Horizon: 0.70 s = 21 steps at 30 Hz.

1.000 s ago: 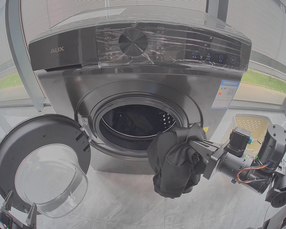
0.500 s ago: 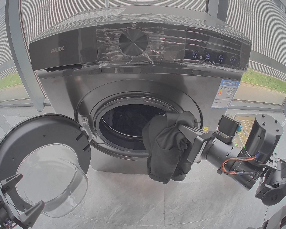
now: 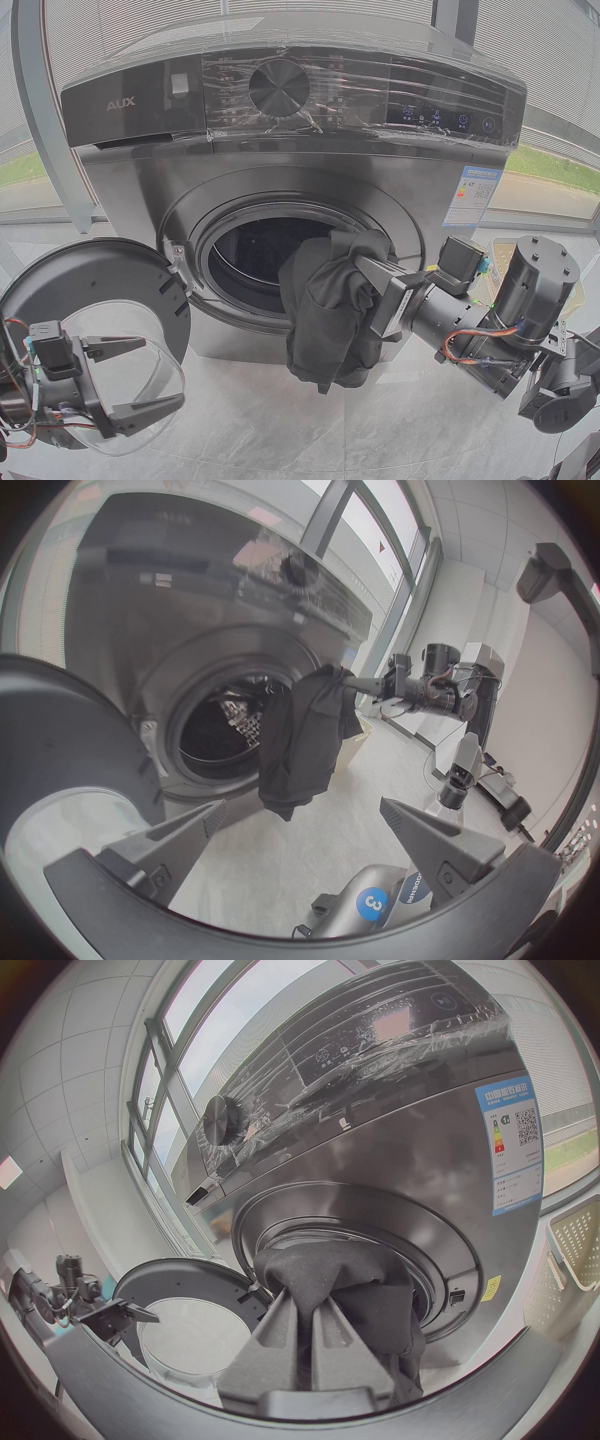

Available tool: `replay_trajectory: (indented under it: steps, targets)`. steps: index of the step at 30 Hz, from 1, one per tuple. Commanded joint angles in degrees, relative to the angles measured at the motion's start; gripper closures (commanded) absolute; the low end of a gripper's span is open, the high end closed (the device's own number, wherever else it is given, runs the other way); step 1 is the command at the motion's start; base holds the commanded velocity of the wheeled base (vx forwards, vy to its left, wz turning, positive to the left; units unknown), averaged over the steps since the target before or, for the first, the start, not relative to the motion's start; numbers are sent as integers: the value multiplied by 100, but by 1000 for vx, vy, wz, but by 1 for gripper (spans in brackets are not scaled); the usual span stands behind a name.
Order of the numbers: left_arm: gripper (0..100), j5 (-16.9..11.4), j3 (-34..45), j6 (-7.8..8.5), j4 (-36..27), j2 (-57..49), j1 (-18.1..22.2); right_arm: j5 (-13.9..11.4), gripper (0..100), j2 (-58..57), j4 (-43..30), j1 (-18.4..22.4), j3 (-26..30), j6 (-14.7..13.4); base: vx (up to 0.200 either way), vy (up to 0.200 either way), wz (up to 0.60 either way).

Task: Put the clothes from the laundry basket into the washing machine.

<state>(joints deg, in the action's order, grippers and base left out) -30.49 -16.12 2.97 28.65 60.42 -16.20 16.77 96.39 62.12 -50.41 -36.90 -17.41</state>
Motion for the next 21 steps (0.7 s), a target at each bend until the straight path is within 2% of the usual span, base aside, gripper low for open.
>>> replay_trajectory:
  steps: [1,6,15,19,21]
  targets:
    - [0,-1,-225,10,739,2000,-630,-8,100,73,54,-57,7,-35,0,0,0]
    - [0,8,-384,-7,1248,2800,-911,1,100,46,45,-57,25,-26,0,0,0]
    - [0,78,-594,-7,1688,3688,-1280,10,100,11,45,-154,34,-26,0,0,0]
    - [0,359,-805,-7,1767,4118,-1447,10,100,20,54,-171,60,-35,0,0,0]
    - [0,412,-858,-7,1837,4268,-1509,10,100,20,54,-171,60,-35,0,0,0]
